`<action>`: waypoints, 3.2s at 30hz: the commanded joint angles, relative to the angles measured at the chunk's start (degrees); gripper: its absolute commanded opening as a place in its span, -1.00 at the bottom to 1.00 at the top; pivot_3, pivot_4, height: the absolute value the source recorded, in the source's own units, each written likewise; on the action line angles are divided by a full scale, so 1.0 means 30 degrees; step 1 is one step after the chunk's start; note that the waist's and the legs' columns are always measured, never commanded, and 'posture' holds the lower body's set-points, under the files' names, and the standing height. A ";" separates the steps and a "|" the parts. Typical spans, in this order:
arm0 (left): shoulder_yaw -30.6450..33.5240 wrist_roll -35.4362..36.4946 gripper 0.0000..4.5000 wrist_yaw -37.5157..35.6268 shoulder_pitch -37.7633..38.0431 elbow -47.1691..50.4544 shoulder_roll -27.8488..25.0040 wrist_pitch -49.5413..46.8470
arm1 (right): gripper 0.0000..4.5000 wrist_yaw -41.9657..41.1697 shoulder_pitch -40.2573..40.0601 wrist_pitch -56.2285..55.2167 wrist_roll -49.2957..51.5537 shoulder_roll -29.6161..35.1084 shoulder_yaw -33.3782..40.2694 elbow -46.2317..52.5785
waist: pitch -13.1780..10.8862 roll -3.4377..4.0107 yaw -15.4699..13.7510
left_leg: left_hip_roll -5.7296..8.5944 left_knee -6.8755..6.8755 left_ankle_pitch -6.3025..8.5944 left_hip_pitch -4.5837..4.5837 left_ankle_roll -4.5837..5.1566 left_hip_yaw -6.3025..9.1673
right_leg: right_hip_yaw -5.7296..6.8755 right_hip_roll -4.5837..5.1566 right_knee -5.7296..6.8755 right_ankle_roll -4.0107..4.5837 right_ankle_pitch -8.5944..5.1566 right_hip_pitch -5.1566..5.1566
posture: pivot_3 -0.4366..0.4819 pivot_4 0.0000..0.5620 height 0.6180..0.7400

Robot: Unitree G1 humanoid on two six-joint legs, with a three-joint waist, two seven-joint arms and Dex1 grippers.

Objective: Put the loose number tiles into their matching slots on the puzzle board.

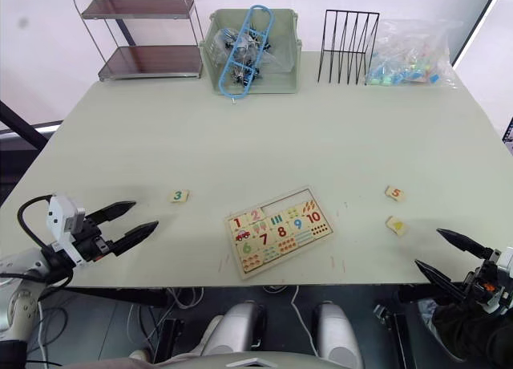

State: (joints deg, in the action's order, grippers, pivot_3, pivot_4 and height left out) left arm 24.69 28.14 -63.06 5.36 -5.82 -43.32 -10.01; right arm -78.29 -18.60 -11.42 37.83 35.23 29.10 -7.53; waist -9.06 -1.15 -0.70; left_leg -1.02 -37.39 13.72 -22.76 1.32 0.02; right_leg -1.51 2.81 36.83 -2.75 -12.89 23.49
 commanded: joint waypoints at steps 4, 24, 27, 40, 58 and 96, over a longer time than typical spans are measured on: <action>-0.1050 -0.0959 0.98 -0.1840 -0.2400 -0.2851 -0.1225 0.1760 | 1.00 -0.0240 -0.0384 0.0298 0.0726 -0.0231 0.0030 0.1724 | 0.0000 -0.0001 -0.0002 | 0.0000 0.0001 0.0000 -0.0001 0.0000 0.0001 | 0.0002 0.0000 0.0000 0.0000 0.0000 0.0000 | -0.05 -0.47 1.00; -0.5368 -0.4651 0.98 -0.7309 -1.3004 -1.5134 -0.2066 0.6263 | 1.00 -0.0263 -0.0994 -0.0312 0.0817 -0.1074 -0.0078 0.3534 | -0.0002 -0.0016 0.0084 | 0.0096 0.0001 -0.0001 -0.0021 0.0002 0.0037 | 0.0025 -0.0006 0.0009 -0.0072 0.0045 0.0001 | -0.05 -0.47 1.00; -0.4625 -0.3827 0.98 -0.6606 -1.2143 -1.3734 -0.1588 0.5168 | 1.00 -0.0194 -0.1264 -0.0471 0.0824 -0.1260 -0.0085 0.3820 | -0.0002 -0.0016 0.0129 | 0.0092 0.0000 -0.0001 -0.0022 0.0002 0.0040 | 0.0025 -0.0004 0.0010 -0.0073 0.0045 0.0001 | -0.05 -0.47 1.00; -0.1273 -0.2922 0.98 0.7947 -0.2236 0.5020 0.2488 -0.5144 | 1.00 -0.0932 -0.0860 -0.0295 0.1085 -0.0968 -0.0272 0.3509 | -0.0003 -0.0008 0.0238 | -0.0003 0.0004 0.0000 -0.0006 -0.0001 0.0138 | 0.0020 0.0085 0.0014 -0.0045 0.0035 -0.0001 | -0.05 -0.47 1.00; -0.2635 -0.4679 0.98 1.7425 -0.1032 1.0979 0.7810 -1.0771 | 1.00 -0.1410 -0.0376 0.0317 0.1222 -0.0357 -0.0187 0.3335 | 0.0004 -0.0012 0.0001 | 0.0118 -0.0001 0.0000 -0.0004 0.0000 0.0124 | 0.0006 0.0043 0.0005 -0.0009 0.0013 -0.0009 | -0.05 -0.47 1.00; -0.5793 -0.5370 -0.33 1.9443 0.0339 1.4803 0.9864 -1.3639 | 1.00 -0.1889 -0.0534 0.0242 0.1395 -0.0552 -0.0329 0.3945 | 0.0028 0.0023 -0.0020 | 0.0130 -0.0001 0.0000 0.0001 0.0001 0.0136 | -0.0007 0.0057 0.0003 -0.0005 0.0008 -0.0018 | -0.05 -0.47 1.00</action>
State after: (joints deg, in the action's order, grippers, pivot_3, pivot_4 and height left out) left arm 8.21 11.98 -5.22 5.36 34.86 -13.89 -49.82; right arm -83.54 -19.95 -10.18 40.96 33.33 27.31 2.82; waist -8.98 -1.08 -0.76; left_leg -0.63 -37.40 13.72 -22.76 1.33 0.43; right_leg -1.53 2.97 36.84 -2.76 -12.87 23.43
